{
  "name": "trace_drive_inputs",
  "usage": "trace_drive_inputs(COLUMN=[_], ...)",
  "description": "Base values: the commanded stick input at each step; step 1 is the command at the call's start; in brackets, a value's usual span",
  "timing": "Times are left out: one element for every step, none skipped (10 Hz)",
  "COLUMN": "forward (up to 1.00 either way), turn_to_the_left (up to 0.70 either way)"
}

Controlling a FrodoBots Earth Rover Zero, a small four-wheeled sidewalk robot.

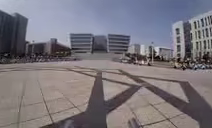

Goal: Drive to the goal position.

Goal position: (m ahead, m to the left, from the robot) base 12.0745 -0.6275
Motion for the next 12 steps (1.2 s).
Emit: trace_drive_inputs(forward=[1.0,1.0,1.0,1.0,1.0,1.0,1.0,1.0,1.0,1.0,1.0,1.0], turn_to_the_left=[0.0,0.0,0.0,0.0,0.0,0.0,0.0,0.0,0.0,0.0,0.0,0.0])
